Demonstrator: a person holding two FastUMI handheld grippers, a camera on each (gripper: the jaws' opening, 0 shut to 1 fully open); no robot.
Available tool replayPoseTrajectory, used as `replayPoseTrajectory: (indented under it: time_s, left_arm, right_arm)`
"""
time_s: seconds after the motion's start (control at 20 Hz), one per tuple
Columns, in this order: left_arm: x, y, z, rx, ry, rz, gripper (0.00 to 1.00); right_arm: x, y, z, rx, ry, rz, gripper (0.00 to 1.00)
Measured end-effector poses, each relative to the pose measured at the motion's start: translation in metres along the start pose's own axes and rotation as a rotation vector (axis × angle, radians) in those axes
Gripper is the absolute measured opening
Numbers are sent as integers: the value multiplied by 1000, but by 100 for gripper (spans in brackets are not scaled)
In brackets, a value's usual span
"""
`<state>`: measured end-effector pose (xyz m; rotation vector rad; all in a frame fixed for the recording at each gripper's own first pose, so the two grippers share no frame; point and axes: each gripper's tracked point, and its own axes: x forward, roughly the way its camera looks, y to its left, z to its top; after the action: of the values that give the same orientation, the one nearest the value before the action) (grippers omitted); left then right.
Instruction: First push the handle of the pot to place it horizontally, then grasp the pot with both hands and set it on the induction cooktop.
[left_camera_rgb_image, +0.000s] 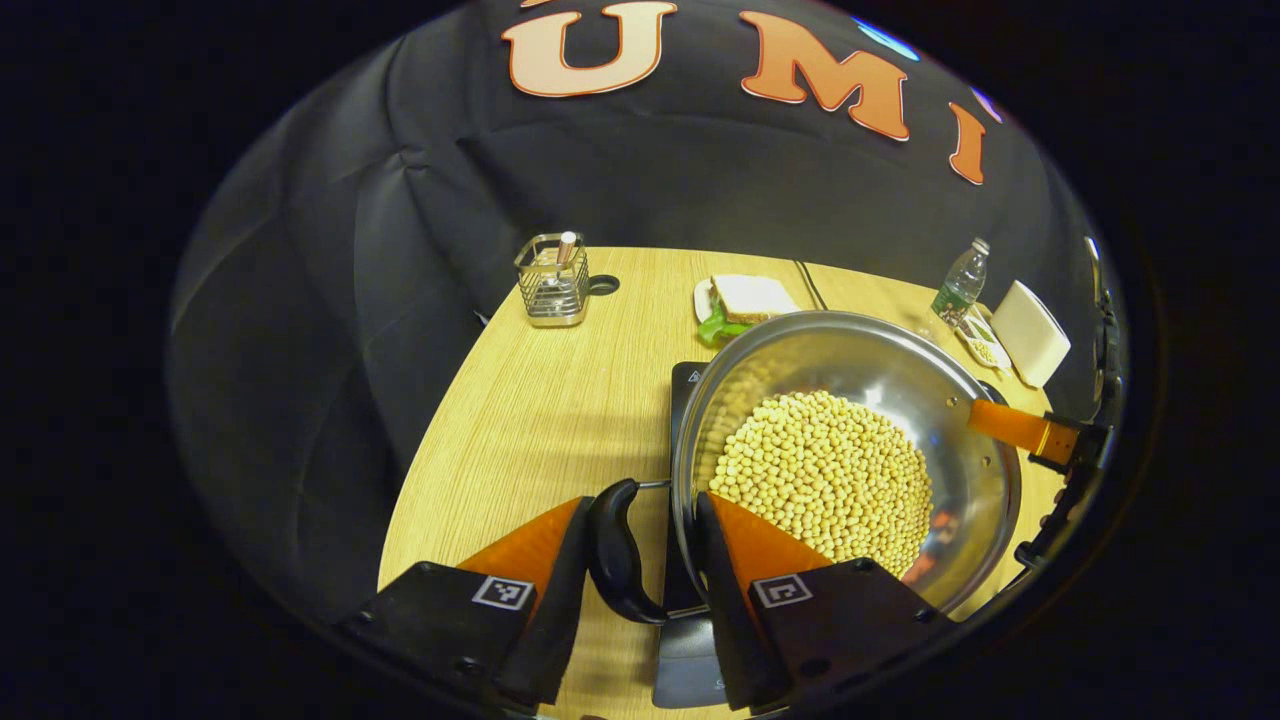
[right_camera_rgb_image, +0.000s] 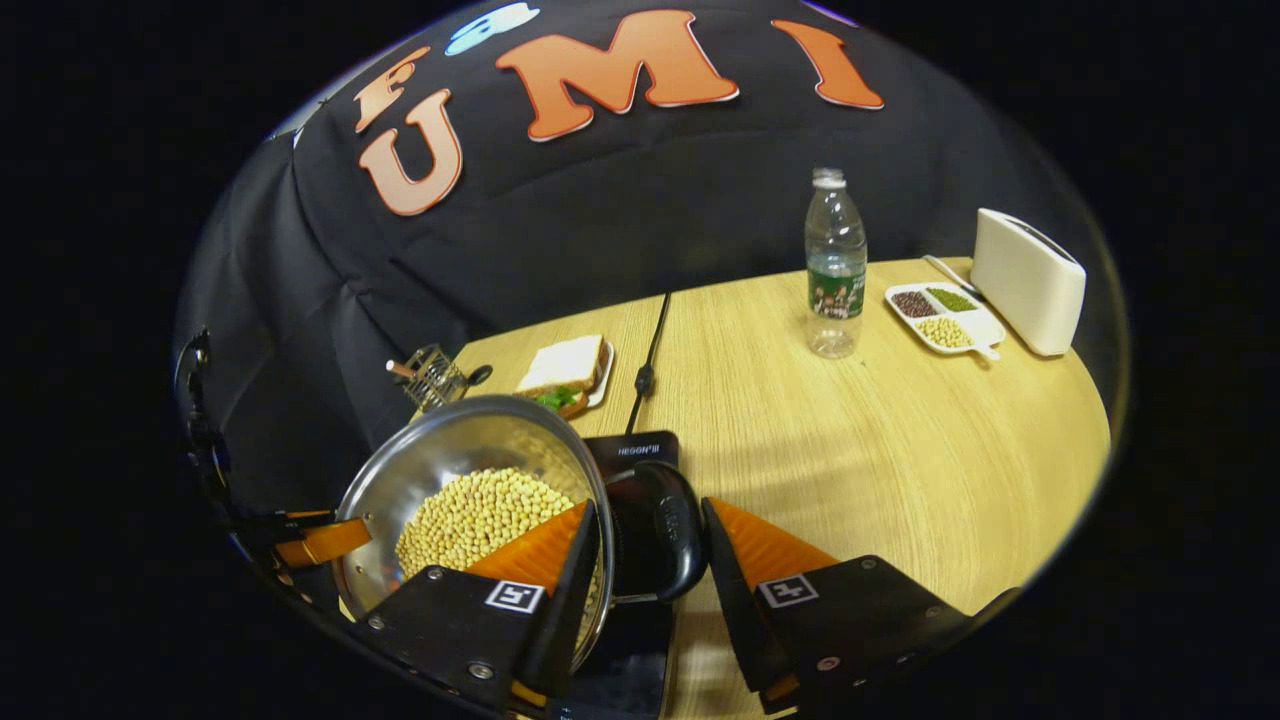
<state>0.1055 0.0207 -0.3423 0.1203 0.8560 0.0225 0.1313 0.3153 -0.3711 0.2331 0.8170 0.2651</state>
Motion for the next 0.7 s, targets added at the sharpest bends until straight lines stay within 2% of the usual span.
replayPoseTrajectory:
  time_s: [0.05, 0.1, 0.15, 0.2, 0.25, 0.4, 0.5, 0.7]
  left_arm:
    - [-1, 5, 8, 10, -40, 28, 66]
    - [-5, 10, 21, 30, -89, 58, 70]
    - [-10, 14, 30, 48, -134, 82, 85]
    - [-17, 11, 38, 60, -168, 89, 100]
    - [-23, 7, 44, 67, -191, 89, 98]
    - [-55, -10, 78, 72, -305, 93, 96]
    - [-83, -23, 100, 63, -395, 91, 98]
    - [-155, -58, 138, 27, -552, 41, 98]
  right_arm:
    - [-8, -2, 7, 4, -23, -1, 72]
    - [-13, -5, 13, 5, -40, -5, 78]
    - [-20, -10, 21, 5, -61, -11, 87]
    - [-28, -16, 28, 1, -85, -18, 90]
    - [-35, -22, 35, -6, -104, -30, 94]
    - [-64, -36, 55, -29, -170, -46, 95]
    - [-87, -43, 71, -44, -218, -38, 95]
    - [-148, -63, 113, -109, -343, -49, 95]
